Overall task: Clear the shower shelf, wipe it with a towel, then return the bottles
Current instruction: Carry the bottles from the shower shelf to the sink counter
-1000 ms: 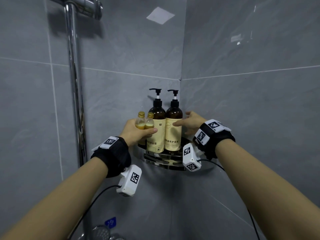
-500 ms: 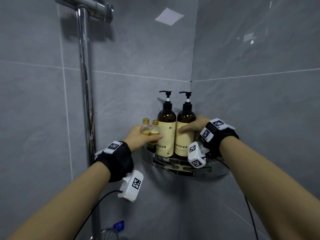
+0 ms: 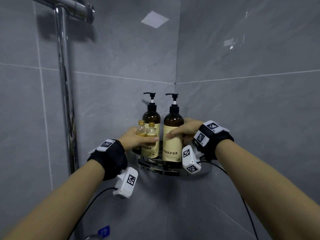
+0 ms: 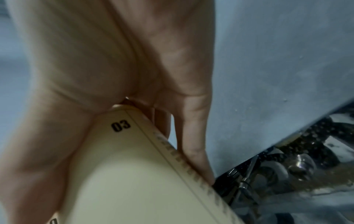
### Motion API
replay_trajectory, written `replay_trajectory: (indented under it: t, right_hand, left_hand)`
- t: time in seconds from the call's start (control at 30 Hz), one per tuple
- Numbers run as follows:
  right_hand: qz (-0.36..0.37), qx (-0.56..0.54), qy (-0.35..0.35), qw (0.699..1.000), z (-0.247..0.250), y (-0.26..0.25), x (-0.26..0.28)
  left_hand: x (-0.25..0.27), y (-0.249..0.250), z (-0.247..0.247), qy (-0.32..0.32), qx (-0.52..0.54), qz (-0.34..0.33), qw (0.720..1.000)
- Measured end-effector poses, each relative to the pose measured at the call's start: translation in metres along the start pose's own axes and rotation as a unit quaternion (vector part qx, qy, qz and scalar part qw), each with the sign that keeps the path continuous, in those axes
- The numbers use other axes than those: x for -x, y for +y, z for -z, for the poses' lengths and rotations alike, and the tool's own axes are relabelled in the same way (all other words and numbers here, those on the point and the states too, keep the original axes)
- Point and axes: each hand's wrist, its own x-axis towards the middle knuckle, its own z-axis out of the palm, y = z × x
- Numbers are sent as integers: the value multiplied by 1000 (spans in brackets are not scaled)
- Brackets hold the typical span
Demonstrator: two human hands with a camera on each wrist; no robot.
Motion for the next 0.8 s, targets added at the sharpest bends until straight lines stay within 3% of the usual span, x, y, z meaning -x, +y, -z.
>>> replay_trajectory:
  t: [0.4,0.8]
  right_hand:
    - [5,23,-77,997,-10,1,1]
    - [45,-2,19,999,-9,1,10]
  left_hand:
    - [-14,-7,-8,-47,20,-2,999]
    - [-10,0,-13,-29,7,-25,999]
